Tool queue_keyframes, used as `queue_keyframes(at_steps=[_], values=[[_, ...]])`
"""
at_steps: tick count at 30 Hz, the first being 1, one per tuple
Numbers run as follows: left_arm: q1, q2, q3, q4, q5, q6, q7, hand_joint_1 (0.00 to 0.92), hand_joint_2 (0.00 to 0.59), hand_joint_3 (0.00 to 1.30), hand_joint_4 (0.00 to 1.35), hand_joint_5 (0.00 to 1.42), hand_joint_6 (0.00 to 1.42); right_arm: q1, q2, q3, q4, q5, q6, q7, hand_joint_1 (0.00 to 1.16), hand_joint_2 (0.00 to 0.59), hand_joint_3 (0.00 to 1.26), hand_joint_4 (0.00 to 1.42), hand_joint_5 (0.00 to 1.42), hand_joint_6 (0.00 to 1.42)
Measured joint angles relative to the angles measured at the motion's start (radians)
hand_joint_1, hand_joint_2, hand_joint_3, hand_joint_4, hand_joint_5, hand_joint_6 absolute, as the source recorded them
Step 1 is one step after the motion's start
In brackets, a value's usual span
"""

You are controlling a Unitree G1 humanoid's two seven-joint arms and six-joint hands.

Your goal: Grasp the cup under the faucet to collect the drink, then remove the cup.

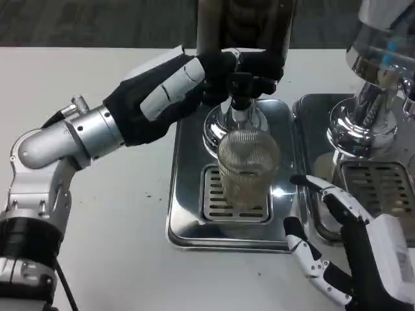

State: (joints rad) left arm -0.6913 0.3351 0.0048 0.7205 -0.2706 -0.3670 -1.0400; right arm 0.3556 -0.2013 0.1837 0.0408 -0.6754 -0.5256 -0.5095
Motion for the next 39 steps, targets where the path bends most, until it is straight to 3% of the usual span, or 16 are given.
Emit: queue_keyframes(at_steps=[5,18,34,39], values=[[-0.002,0.008,-0.013,0.03,0.017,-0.083,0.002,0.0,0.177,0.21,0.13,0.07,0.06,0.0,0.0,0.0,0.0,0.004,0.0,0.0,0.38,0.411,0.33,0.27,0.26,0.3],[0.015,0.014,-0.036,0.077,0.099,-0.331,0.075,0.0,0.175,0.2,0.09,0.05,0.05,0.0,-0.003,-0.001,0.001,0.016,0.0,0.007,0.37,0.414,0.33,0.27,0.25,0.3],[0.016,0.03,-0.084,0.123,0.155,-0.49,0.141,0.0,0.172,0.19,0.07,0.04,0.04,0.001,-0.006,-0.003,0.0,0.029,0.0,0.018,0.37,0.414,0.31,0.26,0.25,0.29],[0.016,0.039,-0.1,0.123,0.164,-0.51,0.158,0.0,0.174,0.19,0.07,0.04,0.04,0.003,-0.005,-0.006,-0.001,0.046,0.0,0.027,0.38,0.334,0.22,0.19,0.2,0.25]])
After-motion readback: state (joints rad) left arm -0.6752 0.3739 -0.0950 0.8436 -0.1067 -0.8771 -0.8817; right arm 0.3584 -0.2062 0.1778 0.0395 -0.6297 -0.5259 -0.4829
